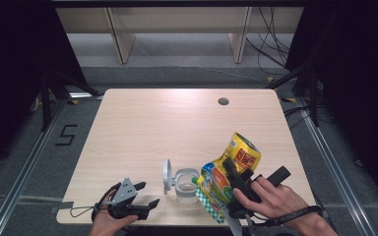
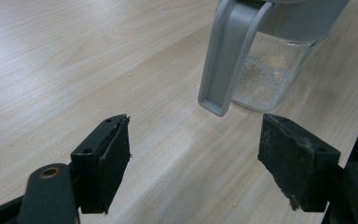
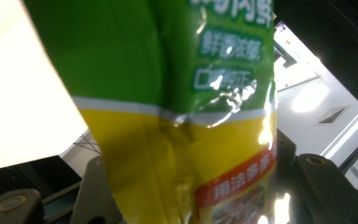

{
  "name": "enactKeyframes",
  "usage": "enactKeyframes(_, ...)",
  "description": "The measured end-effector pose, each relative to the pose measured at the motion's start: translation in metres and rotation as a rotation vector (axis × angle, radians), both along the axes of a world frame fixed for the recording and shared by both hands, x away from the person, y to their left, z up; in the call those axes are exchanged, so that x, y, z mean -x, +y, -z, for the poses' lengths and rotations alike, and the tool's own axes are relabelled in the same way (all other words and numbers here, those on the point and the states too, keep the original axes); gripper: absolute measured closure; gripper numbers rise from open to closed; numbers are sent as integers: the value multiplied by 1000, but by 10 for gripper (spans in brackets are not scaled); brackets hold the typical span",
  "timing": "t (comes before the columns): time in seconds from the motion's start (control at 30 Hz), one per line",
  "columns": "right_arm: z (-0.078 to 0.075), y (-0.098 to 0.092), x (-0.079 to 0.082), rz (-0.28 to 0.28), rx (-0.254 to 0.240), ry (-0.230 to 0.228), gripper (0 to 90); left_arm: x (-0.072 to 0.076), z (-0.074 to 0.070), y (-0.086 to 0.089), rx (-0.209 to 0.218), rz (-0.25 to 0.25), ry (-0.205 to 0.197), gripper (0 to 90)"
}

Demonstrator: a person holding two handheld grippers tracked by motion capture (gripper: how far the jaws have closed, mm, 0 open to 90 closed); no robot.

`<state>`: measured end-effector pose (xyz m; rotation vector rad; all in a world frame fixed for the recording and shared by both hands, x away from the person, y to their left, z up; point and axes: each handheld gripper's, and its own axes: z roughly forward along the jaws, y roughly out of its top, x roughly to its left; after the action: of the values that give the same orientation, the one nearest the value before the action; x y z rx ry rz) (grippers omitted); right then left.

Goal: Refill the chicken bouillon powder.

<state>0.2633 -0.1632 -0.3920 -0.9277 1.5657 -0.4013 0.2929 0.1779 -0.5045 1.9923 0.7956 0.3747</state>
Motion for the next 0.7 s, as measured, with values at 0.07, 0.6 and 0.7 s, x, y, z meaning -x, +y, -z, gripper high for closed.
enactKeyframes(0.07, -2, 0, -1, -17, 29, -12, 496, 0, 0, 1, -17, -3, -6, 245)
enactKeyframes(0.6, -4, 3, -1, -31, 52, -15, 496, -2, 0, -1, -10, 2, -4, 244)
enactKeyframes(0.7, -3, 1, -2, -37, 41, -6, 497, -1, 0, -1, -2, -4, -1, 244)
